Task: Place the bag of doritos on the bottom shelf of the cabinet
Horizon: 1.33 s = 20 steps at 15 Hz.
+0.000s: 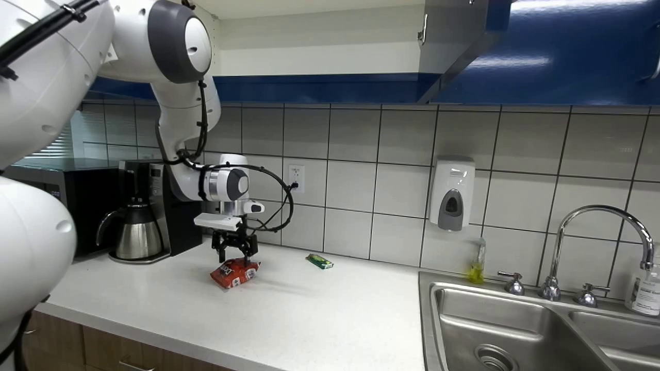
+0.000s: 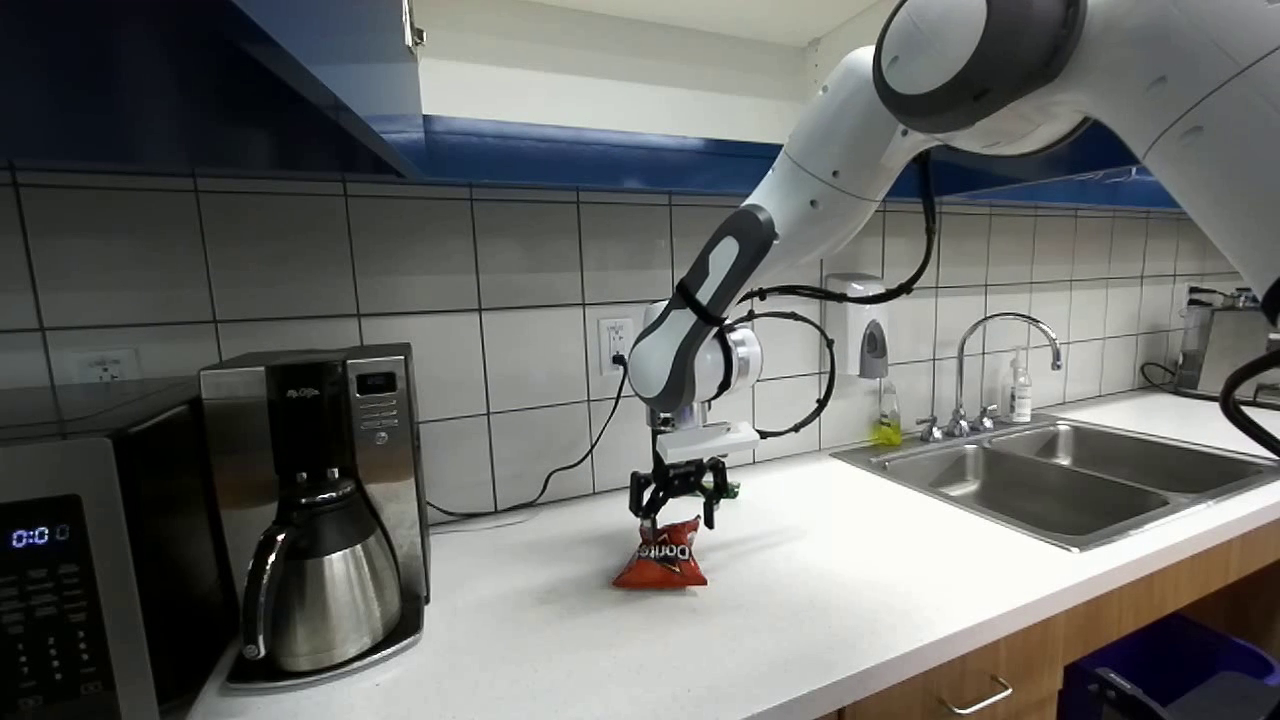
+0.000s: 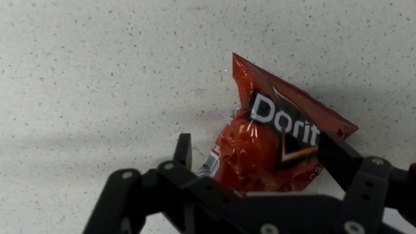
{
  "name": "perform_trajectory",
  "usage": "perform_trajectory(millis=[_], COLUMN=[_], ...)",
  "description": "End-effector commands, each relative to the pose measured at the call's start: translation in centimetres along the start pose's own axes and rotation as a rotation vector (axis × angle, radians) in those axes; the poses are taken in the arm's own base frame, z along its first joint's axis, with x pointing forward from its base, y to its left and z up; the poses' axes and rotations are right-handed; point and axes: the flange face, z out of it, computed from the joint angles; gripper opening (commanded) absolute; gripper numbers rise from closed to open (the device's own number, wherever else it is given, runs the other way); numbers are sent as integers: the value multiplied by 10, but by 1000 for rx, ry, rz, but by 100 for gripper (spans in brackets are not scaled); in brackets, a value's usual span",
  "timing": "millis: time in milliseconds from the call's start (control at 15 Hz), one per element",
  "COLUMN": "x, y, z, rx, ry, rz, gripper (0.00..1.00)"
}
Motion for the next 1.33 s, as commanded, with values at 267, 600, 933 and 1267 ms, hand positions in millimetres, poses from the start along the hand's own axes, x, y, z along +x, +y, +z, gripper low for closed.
perform_trajectory(millis=[267, 600, 933, 1267], x=[15, 19, 21, 23], y=[0, -1, -1, 0], z=[7, 11, 12, 17], rx=[-17, -16, -13, -11], ry=[13, 16, 20, 19], rz=[-19, -22, -19, -14], gripper=[100, 64, 25, 0])
